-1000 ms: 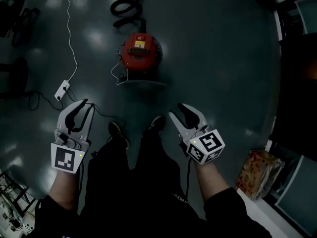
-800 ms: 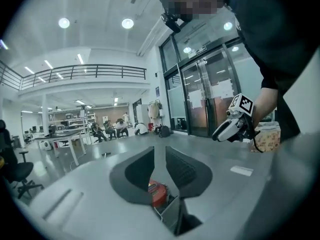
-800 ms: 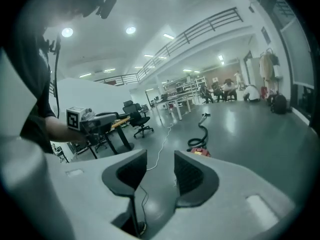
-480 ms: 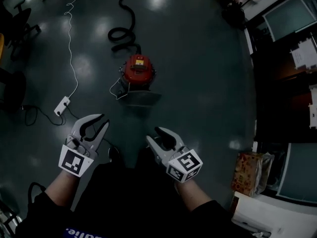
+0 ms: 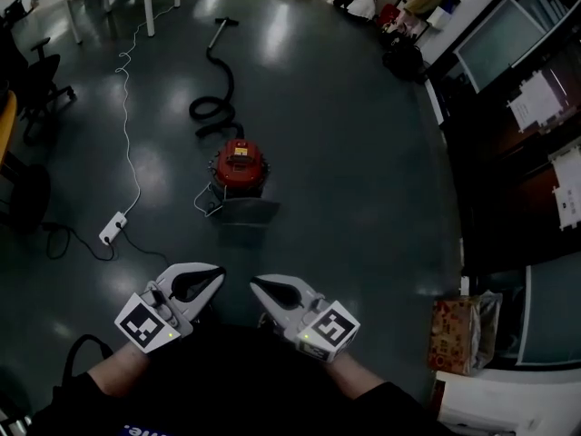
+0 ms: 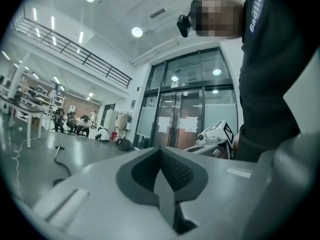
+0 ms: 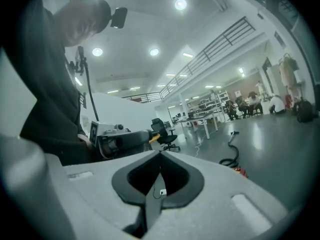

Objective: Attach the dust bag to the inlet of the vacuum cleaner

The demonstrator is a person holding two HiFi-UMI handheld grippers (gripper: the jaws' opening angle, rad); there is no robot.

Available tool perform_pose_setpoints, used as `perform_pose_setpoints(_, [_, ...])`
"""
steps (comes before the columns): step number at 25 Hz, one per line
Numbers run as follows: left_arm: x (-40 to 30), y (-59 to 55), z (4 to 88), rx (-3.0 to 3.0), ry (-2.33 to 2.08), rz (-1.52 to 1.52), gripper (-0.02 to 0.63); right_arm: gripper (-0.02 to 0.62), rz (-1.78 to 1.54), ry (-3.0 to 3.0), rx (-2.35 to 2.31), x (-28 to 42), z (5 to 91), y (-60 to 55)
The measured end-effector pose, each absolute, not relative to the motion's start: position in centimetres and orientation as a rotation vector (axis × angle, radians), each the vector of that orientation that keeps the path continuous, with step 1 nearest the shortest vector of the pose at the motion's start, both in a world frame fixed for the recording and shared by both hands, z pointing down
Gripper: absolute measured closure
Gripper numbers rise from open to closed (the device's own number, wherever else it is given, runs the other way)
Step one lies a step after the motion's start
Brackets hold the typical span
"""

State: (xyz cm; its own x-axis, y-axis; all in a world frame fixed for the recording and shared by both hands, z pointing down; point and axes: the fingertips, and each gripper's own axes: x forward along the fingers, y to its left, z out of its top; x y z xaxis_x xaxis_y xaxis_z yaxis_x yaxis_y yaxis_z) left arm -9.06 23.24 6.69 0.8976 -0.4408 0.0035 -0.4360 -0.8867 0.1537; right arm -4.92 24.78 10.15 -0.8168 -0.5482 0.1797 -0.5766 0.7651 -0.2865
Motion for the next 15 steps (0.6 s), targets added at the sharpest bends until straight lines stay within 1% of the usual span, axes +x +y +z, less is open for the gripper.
perform_pose_setpoints(6, [-3.3,24.2,5.1,2.959,-0.628,-0.010,0.604,0.594,0.465,-2.918,1.008,1.1,7.9,26.3])
perform_pose_setpoints(15, [-0.9,25.4,5.8,2.965,-0.629,0.093,0.604,0.594,0.375,-2.954,0.937,2.0,7.1,26.3])
